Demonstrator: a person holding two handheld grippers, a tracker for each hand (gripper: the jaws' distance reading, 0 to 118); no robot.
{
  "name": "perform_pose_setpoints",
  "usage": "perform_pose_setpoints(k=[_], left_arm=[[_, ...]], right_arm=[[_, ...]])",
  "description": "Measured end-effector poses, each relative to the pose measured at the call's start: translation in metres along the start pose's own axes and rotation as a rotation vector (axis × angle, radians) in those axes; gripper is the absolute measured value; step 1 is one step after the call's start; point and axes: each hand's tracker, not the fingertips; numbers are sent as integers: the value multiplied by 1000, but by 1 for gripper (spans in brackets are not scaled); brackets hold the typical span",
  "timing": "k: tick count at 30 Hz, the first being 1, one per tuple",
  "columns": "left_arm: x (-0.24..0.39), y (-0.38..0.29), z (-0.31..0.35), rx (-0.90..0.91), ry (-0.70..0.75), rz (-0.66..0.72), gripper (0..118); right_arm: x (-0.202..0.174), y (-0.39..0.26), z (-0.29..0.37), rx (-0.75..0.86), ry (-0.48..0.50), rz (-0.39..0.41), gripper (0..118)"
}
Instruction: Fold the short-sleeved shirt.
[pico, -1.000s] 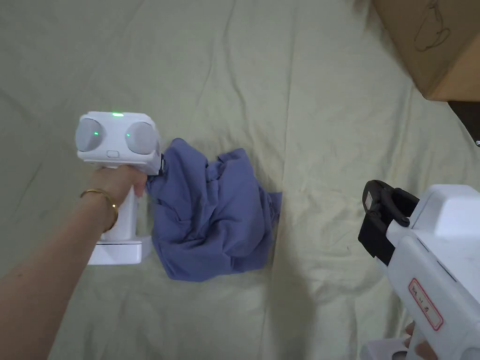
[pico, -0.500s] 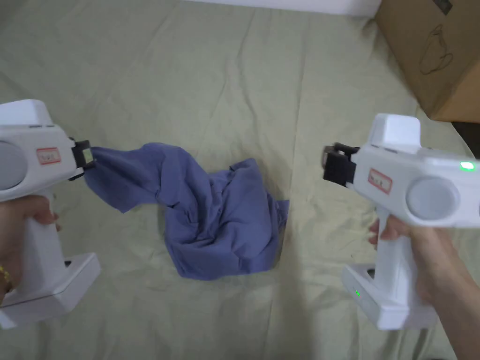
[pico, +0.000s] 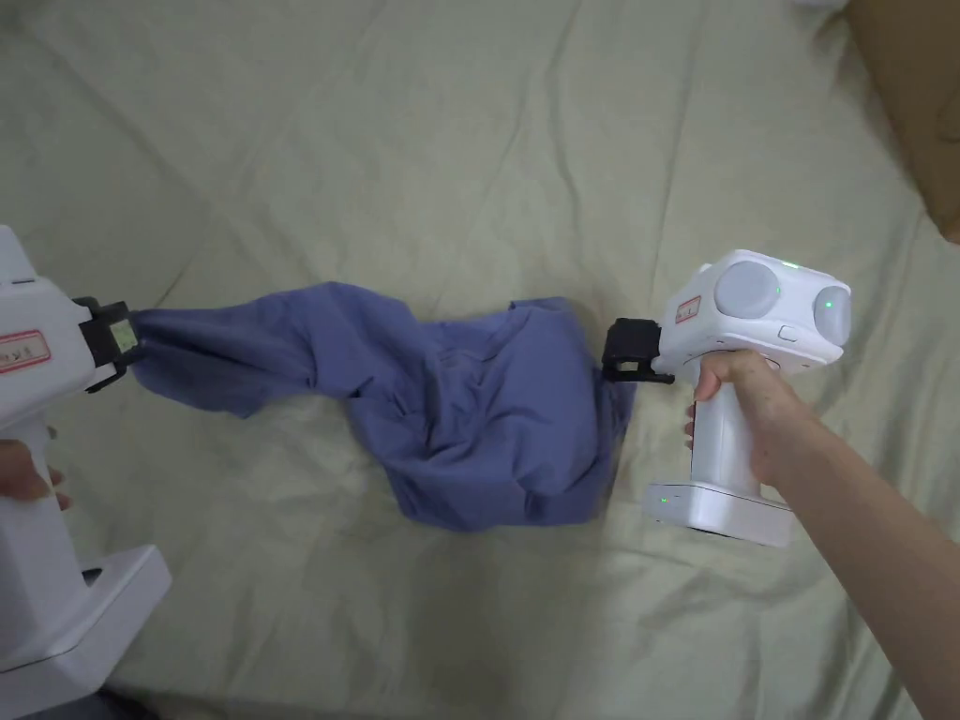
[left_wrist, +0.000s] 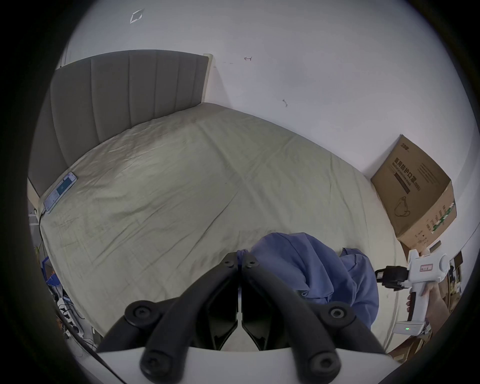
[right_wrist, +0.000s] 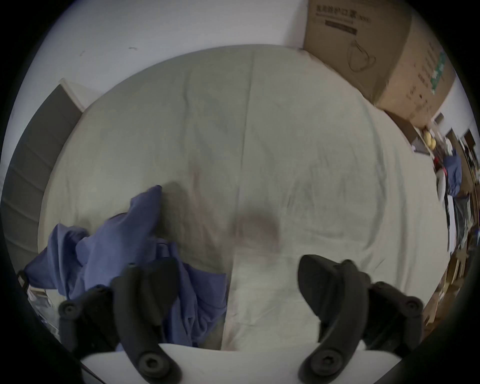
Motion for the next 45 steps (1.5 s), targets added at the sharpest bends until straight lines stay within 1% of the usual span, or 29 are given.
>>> perform_pose_setpoints(k=[1,3,6,7,9,12,14,16,20,22,25,27,29,33,36,39,43,44,45], left_arm=[[-1,0,-1,-4,1,1,0],[0,-1,0,-7,1,2,0],[2,-1,-2,-12,8,-7,0],[2,-1,-3,-12,9,-6,0],[2,2,-4,-12,10,3,0],[5,10,1,5,-2,28,0],[7,19,7,22,-15,32,0],[11,32,19,67,-38,44,0],[20,67,54,160,-91,28,0],[24,87,74,224,-89,9,0],[26,118,113,319,-121,17,0],[27,136,136,378,-127,4,0],[29,150,158,438,-111,-17,0],[26,181,194,517,-108,-8,0],[20,202,215,550,-107,34,0],[18,217,230,579,-96,70,0],[24,242,244,608,-72,96,0],[28,250,246,618,-54,85,0],[33,259,246,617,-24,81,0]], right_arm=[[0,-3,-3,-7,7,-3,59],[-5,-6,-7,-23,16,-6,41],[-9,-8,-8,-44,37,0,2],[-9,-8,-7,-54,44,-7,2],[-2,-4,-2,-55,62,-57,2],[8,-2,22,-21,106,-44,2],[20,-1,46,19,155,-40,1],[31,0,77,75,192,-27,1],[62,1,151,201,261,-42,1],[79,1,191,278,270,-44,1],[104,0,254,384,290,-45,1],[117,-2,292,452,282,-31,1],[129,-5,331,535,238,-18,1],[151,-7,395,650,178,-37,1],[169,-5,431,710,125,-64,1],[182,1,456,768,20,-93,1],[207,17,479,808,-22,-174,1],[210,23,484,816,-33,-185,1],[204,23,489,828,-47,-194,1]])
